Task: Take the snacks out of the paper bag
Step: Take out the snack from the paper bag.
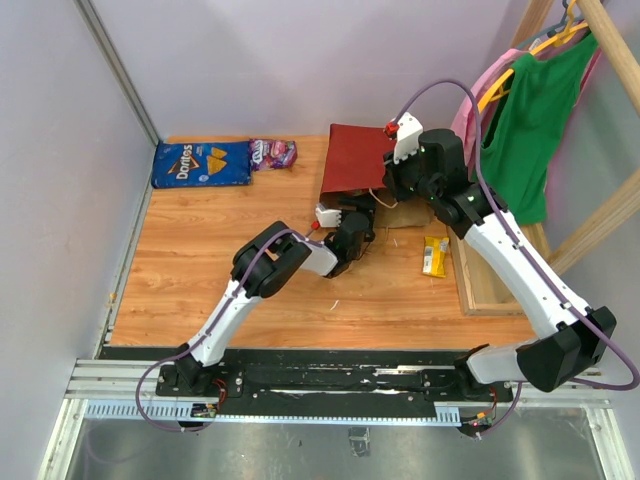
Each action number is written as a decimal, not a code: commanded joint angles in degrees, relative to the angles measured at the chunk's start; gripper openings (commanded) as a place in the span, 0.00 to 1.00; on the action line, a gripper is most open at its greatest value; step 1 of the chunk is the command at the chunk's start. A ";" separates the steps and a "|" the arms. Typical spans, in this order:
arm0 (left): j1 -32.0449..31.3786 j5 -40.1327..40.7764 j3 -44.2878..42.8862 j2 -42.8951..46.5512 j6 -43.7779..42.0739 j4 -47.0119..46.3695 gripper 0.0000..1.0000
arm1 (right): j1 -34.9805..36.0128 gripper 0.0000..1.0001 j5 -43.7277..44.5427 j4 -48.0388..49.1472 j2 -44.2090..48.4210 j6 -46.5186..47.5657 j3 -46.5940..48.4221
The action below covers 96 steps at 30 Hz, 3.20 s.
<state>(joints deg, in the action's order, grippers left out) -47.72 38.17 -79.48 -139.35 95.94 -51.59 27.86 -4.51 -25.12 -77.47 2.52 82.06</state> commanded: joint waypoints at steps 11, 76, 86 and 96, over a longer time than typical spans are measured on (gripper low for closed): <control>1.93 -0.93 -14.13 -1.70 -3.48 21.57 0.71 | -0.54 0.26 0.36 0.38 1.59 -1.21 0.50; 4.87 -0.80 -31.95 -9.04 -0.44 50.57 0.56 | -0.55 0.28 1.26 1.40 2.74 -1.73 -1.09; 5.44 -1.83 -31.19 -9.58 -3.37 45.78 0.21 | -0.54 0.28 0.88 1.59 2.52 -1.72 -1.27; 6.59 -2.51 -23.79 -5.23 -7.82 37.74 0.01 | -0.58 0.28 0.65 1.90 2.65 -1.73 -1.42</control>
<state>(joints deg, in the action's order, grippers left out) -42.24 34.74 -107.90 -147.26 91.88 -11.03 27.86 -4.38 -24.62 -76.38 1.41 81.10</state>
